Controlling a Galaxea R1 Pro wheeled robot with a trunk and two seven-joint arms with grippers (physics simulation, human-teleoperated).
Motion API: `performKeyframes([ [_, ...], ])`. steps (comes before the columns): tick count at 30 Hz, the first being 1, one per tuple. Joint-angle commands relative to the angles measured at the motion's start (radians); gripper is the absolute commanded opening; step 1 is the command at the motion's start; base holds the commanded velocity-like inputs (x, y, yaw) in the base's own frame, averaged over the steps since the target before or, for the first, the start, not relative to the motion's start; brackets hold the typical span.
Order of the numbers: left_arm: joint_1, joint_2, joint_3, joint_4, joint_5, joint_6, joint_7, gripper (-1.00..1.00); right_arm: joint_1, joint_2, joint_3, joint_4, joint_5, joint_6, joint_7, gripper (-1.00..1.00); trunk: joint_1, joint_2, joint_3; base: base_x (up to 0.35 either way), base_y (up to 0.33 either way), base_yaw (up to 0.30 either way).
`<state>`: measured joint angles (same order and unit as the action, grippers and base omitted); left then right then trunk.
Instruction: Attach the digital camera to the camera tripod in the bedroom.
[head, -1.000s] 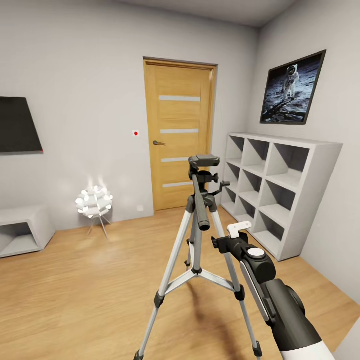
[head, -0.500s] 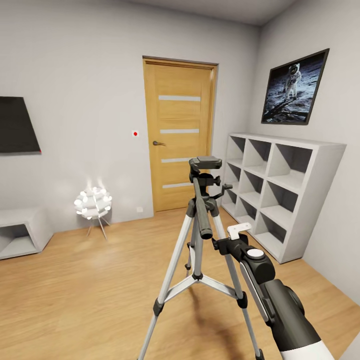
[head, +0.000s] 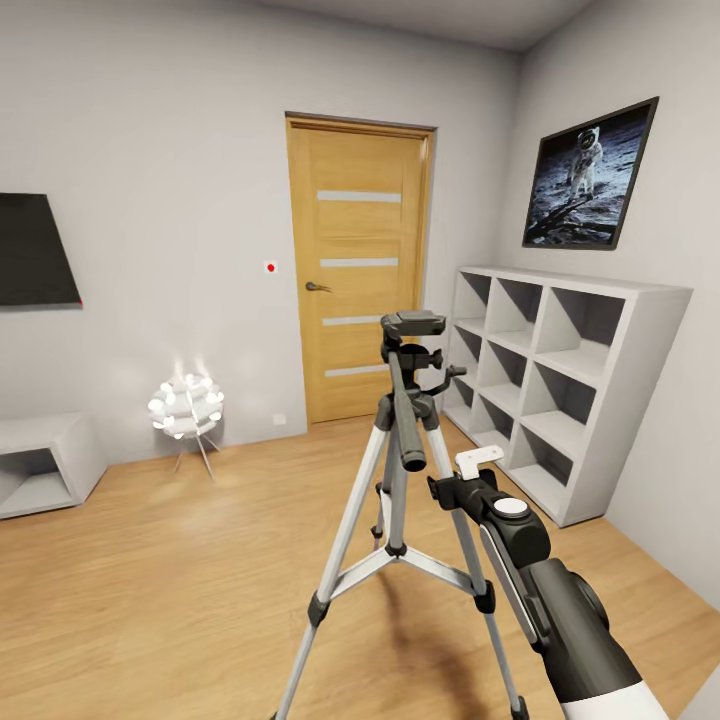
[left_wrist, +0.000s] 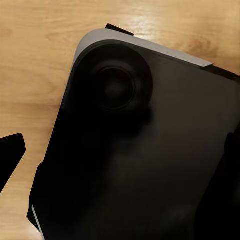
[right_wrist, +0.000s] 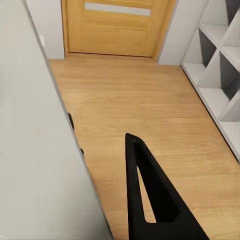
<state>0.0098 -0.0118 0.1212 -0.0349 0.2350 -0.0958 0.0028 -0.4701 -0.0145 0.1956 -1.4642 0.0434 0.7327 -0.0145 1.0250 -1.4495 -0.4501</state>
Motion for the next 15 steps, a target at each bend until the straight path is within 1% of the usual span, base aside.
performKeyframes([
  [1,0.001,0.0,0.008,-0.002,0.0,-0.001,0.0,1.0,-0.001,-0.001,0.002,-0.001,0.004,0.005,-0.006,-1.0,0.0,0.0,-0.001,0.0,0.0,0.0],
  [10,0.0,0.0,0.008,-0.002,0.0,-0.001,0.0,1.0,-0.001,-0.002,0.012,-0.016,0.007,0.006,-0.013,-1.0,0.0,0.0,-0.001,0.0,0.0,0.0],
  [13,0.001,0.0,0.008,-0.002,0.0,-0.001,0.0,1.0,-0.001,-0.001,0.009,-0.02,0.017,0.013,-0.012,-1.0,0.0,0.0,-0.001,0.0,0.0,0.0],
  [14,0.0,0.0,0.008,-0.002,0.0,-0.001,0.0,1.0,-0.008,0.007,-0.006,-0.1,0.084,0.06,-0.008,-1.0,0.0,0.0,-0.001,0.0,0.0,0.0],
  [15,0.001,0.0,0.008,-0.002,0.0,-0.001,0.0,1.0,-0.011,0.007,-0.007,-0.101,0.085,0.061,-0.008,-1.0,0.0,0.0,-0.001,0.0,0.0,0.0],
])
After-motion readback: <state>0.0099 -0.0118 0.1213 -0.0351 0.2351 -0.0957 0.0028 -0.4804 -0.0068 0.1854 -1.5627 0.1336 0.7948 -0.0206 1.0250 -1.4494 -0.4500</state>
